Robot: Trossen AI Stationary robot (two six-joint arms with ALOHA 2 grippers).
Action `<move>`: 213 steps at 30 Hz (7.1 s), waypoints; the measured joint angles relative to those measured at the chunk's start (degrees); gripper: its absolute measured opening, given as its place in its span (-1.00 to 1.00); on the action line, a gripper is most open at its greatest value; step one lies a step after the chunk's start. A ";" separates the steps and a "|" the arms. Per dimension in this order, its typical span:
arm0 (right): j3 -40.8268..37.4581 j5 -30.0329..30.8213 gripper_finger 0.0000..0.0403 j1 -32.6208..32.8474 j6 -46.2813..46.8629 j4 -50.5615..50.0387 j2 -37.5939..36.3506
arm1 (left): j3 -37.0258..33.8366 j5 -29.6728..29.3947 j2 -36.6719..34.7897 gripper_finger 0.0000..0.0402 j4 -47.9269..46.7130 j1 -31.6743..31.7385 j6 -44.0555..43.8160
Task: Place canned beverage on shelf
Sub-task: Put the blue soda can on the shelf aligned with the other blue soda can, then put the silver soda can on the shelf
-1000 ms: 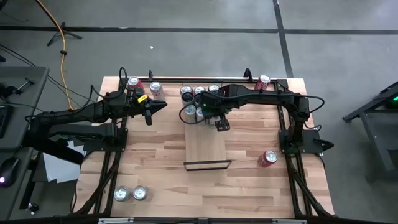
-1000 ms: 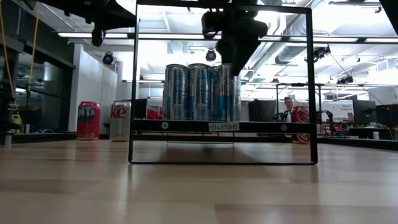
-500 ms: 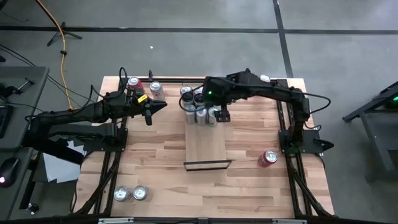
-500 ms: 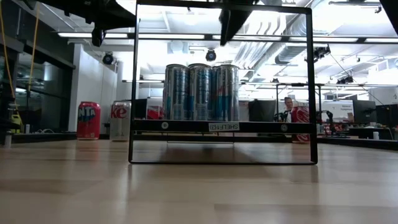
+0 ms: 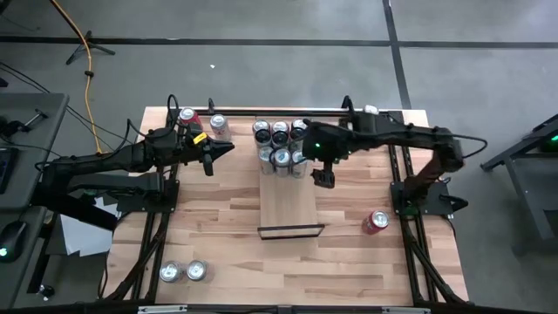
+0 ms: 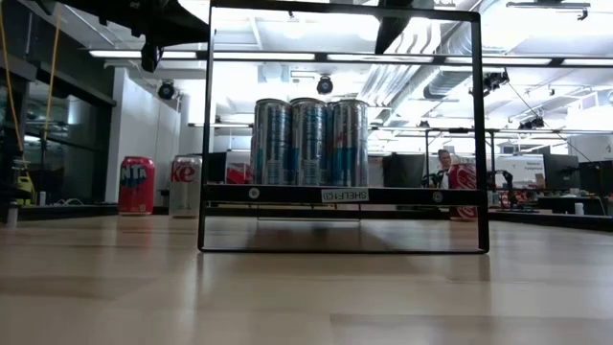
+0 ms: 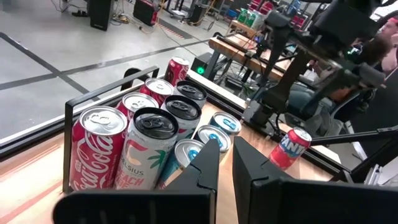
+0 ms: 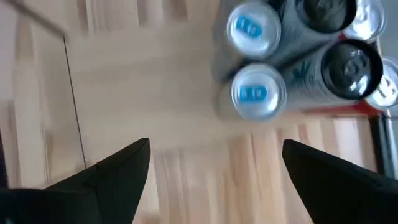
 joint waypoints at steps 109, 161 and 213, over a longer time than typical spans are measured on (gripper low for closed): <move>-34.75 16.53 0.20 -1.43 19.56 43.66 -4.67 | 0.00 0.02 2.62 -1.00 0.03 -0.02 1.47; -51.12 14.67 -0.87 5.39 31.08 46.18 -18.42 | 0.00 3.12 2.60 -1.00 11.01 -0.03 6.03; -62.05 16.81 -1.00 8.14 48.96 80.91 -12.69 | 0.00 -0.42 2.62 -1.00 10.70 0.04 6.60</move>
